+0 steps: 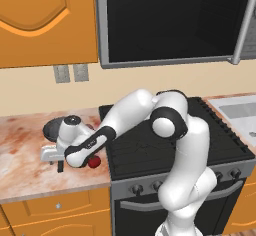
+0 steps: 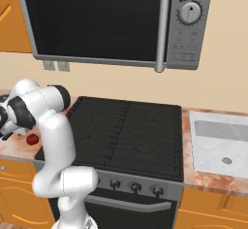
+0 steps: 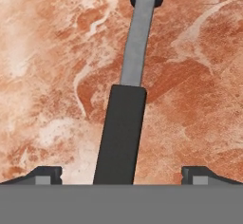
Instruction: Place the pan on the rear right burner on the stove. Then place the tomato and the onion in the pan and turn on the rear right burner.
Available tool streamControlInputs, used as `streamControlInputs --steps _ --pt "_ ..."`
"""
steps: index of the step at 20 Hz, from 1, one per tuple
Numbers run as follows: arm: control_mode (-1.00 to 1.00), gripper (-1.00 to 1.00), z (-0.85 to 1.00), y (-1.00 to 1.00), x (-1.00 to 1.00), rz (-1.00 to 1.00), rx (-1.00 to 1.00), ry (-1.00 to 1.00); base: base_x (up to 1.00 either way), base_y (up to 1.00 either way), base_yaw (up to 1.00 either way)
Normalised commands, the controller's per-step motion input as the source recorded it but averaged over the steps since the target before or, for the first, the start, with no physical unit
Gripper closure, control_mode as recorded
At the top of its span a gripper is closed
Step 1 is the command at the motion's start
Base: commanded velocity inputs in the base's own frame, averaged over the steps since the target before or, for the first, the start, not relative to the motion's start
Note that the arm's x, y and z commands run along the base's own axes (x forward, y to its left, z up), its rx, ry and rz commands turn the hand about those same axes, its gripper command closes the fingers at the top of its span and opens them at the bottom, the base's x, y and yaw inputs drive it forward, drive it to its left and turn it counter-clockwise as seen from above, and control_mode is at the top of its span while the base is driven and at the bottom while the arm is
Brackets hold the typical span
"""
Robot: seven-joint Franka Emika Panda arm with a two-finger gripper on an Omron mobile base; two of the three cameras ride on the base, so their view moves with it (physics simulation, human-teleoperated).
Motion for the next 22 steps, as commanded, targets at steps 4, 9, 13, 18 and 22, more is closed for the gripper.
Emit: streamControlInputs --steps 4,9,13,18,22 --pt "-1.0 -1.0 -0.15 0.0 0.0 0.0 0.0 0.02 0.0 0.0 0.0" --pt "-1.0 -1.0 -0.2 0.0 0.0 0.0 0.0 0.03 0.0 0.0 0.0" --pt "-1.0 -1.0 -0.07 0.04 0.0 0.0 0.0 0.03 0.0 0.0 0.0" --pt "-1.0 -1.0 0.0 0.0 0.0 0.0 0.0 0.03 0.0 0.0 0.0" --pt "-1.0 1.0 0.0 0.02 0.0 0.0 0.0 0.0 0.0 0.0 0.0"
